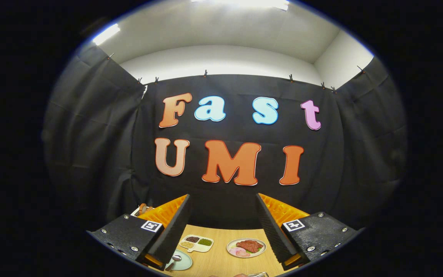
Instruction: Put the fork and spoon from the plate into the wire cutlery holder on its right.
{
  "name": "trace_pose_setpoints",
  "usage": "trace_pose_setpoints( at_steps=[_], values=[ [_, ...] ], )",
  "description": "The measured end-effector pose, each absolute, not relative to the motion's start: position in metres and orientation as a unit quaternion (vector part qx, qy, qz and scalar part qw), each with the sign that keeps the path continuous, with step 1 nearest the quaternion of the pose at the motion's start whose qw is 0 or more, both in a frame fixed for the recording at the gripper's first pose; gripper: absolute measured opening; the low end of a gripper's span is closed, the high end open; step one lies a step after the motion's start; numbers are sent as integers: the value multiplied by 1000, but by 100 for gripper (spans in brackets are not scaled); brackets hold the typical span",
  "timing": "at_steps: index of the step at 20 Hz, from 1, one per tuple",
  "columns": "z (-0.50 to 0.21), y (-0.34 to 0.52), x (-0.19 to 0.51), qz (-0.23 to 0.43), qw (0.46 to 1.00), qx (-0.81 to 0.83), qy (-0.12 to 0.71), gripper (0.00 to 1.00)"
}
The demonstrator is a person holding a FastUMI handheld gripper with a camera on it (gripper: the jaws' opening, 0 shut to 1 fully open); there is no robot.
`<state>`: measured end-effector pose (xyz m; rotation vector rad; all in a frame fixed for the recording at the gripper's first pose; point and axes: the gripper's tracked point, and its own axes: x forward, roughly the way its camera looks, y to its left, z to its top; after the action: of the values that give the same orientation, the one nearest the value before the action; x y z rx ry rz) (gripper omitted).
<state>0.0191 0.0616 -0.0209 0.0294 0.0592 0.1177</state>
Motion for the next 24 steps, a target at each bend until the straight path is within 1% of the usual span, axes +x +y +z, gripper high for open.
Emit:
trace_pose_setpoints(
  at_steps=[2,5,8,11,13,18,24],
  values=[
    [-50,74,24,62,995,13,72,98],
    [-87,107,29,90,986,28,136,98],
    [-132,135,31,111,969,44,217,98],
    [-184,158,32,117,945,44,302,98],
    [-207,174,26,132,928,46,346,99],
    [-262,211,15,159,881,48,444,97],
    [-327,230,2,155,825,23,543,95]
  ],
)
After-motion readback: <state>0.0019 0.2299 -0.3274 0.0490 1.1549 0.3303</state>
